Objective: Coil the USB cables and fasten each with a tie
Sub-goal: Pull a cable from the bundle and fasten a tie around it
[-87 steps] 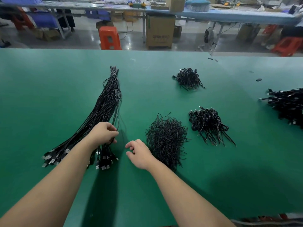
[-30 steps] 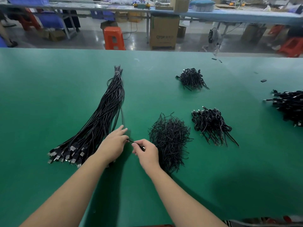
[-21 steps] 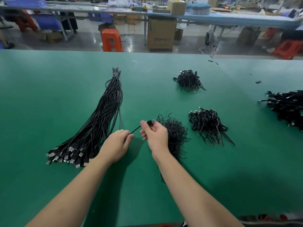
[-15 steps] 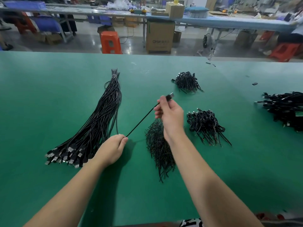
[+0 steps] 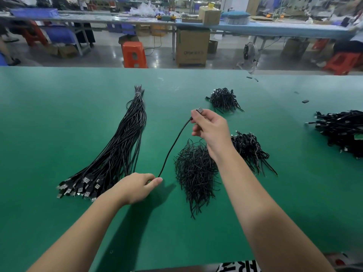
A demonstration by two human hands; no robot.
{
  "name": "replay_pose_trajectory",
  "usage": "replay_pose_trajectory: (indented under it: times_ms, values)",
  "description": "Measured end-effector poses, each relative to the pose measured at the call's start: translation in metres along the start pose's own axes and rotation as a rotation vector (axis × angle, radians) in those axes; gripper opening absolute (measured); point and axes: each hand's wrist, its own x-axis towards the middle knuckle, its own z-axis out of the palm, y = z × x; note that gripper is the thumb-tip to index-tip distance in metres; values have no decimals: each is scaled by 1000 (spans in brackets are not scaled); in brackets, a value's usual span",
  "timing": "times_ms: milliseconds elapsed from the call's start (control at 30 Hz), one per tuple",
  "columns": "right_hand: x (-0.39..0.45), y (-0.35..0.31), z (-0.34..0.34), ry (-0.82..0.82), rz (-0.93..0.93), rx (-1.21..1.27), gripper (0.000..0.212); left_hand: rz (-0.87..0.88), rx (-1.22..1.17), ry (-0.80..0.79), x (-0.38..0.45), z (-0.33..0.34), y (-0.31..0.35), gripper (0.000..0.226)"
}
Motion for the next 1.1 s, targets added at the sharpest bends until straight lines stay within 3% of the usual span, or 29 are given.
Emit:
replay_pose_trajectory:
  times_ms: [100, 300, 333, 400, 467, 600, 733, 1000, 1100]
  values:
    - [-1, -2, -3, -11, 16, -13, 19, 10, -84, -112, -3, -8, 16, 49]
    - [-2, -1, -6, -27, 43, -28, 27, 32, -13, -333, -6, -18, 45, 36]
    - [-2, 0, -6, -35, 43, -41, 27, 29, 39, -340, -6, -21, 48, 42]
    - [-2, 2, -8, -77, 40, -92, 25, 29, 53, -319, -7, -33, 54, 77]
    - [-4, 4, -9, -154, 42, -164, 21, 85, -200, -233, -10, -48, 62, 90]
    - [-9, 8, -3, -259, 6, -308, 13, 187, -777, -59, -6, -71, 82, 52]
    - [-15, 7, 2, -285, 11, -332, 10, 193, -683, -22, -1, -78, 99, 31]
    - [-20, 3, 2, -354, -34, -435, 11, 197, -518, -18, -4, -81, 106, 41]
    - [-19, 7, 4, -326, -101, -520, 21, 204, -480, 19, -4, -82, 105, 42]
